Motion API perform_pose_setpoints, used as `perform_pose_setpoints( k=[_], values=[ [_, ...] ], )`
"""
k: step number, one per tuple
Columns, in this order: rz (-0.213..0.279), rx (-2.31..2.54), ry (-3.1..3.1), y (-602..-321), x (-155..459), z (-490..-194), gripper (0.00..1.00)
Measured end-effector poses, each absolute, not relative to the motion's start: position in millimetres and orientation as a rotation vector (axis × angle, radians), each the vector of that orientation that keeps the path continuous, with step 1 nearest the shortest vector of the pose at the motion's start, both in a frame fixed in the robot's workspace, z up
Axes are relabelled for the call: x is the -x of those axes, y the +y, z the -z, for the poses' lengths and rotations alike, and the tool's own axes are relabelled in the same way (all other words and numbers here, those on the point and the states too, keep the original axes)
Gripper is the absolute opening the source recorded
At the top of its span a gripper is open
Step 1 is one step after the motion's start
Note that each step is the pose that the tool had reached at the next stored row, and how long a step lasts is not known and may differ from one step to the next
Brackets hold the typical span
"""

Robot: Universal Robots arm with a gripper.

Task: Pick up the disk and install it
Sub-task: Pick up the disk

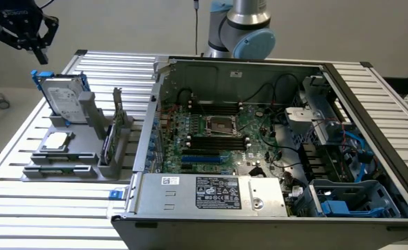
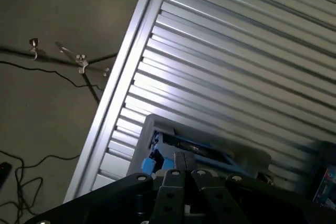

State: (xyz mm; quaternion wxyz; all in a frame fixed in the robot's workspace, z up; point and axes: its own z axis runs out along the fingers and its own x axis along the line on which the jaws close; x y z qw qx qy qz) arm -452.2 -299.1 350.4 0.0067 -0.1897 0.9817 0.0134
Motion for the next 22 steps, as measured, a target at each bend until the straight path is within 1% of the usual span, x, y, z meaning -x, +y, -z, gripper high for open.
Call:
perform_pose_setpoints(
  k=[22],
  values=[
    [-0.045, 1.195, 2.897, -299.1, 452.2, -350.3, 0.11]
  ],
)
